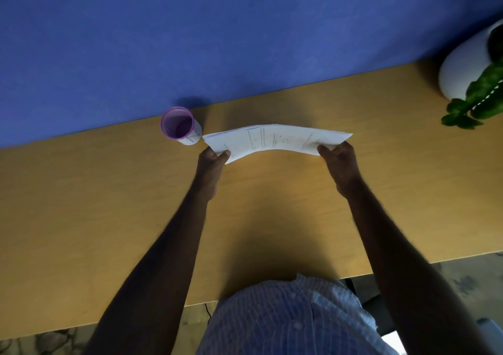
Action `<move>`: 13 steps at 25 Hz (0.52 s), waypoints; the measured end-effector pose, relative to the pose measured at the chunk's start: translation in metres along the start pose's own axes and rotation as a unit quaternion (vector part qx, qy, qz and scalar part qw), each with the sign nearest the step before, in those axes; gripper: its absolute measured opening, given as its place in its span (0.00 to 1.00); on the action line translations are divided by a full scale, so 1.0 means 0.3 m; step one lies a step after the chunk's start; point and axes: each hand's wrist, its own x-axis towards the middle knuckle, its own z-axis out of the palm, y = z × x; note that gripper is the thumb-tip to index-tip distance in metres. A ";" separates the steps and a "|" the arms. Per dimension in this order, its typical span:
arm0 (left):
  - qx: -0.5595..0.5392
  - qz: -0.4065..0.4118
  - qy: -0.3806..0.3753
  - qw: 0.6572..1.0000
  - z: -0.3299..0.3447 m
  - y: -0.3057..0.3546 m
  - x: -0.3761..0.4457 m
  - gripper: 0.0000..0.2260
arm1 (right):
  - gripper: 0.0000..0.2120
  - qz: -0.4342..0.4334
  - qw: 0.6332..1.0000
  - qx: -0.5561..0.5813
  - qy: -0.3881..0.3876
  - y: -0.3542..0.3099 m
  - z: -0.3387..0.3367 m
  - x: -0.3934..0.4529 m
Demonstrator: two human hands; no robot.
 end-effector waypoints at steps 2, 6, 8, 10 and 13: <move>-0.001 0.006 0.001 1.000 0.005 0.009 0.001 0.12 | 0.13 -0.008 1.000 -0.002 -0.013 0.002 0.000 -0.002; 0.018 0.038 0.007 0.999 -0.008 0.057 0.007 0.08 | 0.09 0.023 0.998 0.055 -0.009 0.017 -0.031 -0.015; -0.001 0.036 0.021 0.999 -0.026 0.081 0.013 0.05 | 0.08 0.070 0.990 0.123 0.004 0.030 -0.043 -0.029; -0.121 -0.024 -0.009 0.992 -0.017 0.101 0.012 0.05 | 0.11 0.106 0.976 0.189 0.002 0.041 -0.040 -0.056; -0.299 -0.068 -0.055 0.950 0.061 0.114 -0.039 0.12 | 0.13 0.124 0.950 0.284 -0.029 0.056 0.026 -0.133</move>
